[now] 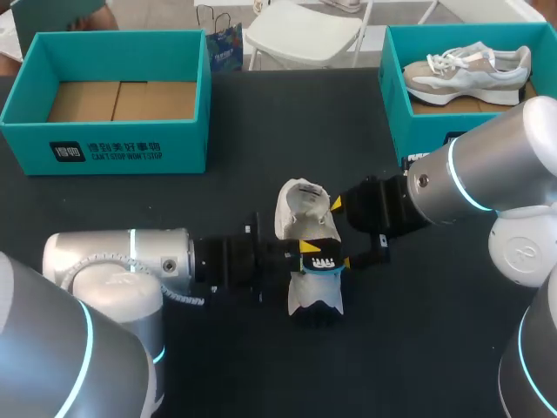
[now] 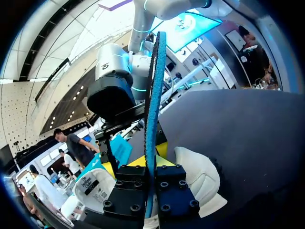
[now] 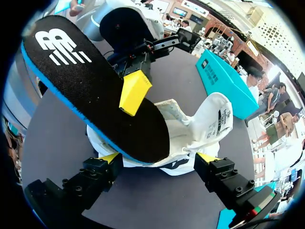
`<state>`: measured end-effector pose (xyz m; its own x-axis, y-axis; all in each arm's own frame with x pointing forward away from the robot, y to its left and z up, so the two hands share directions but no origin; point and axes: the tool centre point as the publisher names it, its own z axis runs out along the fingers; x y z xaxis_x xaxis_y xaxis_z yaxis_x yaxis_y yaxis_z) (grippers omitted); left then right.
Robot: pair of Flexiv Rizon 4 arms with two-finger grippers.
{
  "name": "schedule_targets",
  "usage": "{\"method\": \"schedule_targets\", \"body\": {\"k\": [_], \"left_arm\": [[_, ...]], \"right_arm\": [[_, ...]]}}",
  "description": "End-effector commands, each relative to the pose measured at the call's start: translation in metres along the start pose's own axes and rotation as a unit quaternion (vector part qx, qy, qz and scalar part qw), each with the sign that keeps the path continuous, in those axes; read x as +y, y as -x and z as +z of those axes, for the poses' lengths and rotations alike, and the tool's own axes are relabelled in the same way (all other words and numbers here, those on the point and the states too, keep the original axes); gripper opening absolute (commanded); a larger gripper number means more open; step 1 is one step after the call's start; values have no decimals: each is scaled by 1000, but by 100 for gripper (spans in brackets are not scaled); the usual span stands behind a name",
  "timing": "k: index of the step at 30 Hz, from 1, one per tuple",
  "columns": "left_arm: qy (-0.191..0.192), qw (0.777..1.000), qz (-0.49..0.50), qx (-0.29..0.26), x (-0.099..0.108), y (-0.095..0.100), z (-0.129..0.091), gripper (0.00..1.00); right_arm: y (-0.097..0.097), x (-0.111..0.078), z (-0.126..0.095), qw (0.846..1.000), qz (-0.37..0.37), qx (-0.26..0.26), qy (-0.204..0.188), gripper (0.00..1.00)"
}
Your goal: Take the shoe out of the shoebox, open the shoe tongue, remove and reinsert the insole, then place the shoe into the shoebox
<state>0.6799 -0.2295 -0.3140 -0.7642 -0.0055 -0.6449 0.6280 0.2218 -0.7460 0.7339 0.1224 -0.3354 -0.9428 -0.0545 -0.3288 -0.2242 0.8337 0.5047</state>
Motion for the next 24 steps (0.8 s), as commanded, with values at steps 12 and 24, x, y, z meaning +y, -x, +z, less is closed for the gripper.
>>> {"method": "schedule_targets", "body": {"k": [12, 24], "left_arm": [[21, 1000, -1, 7, 34, -1, 11, 0], [51, 999, 10, -8, 68, 9, 0, 0]], "right_arm": [[-1, 0, 0, 1000, 0, -1, 0, 100], [-1, 0, 0, 1000, 0, -1, 0, 100]]}}
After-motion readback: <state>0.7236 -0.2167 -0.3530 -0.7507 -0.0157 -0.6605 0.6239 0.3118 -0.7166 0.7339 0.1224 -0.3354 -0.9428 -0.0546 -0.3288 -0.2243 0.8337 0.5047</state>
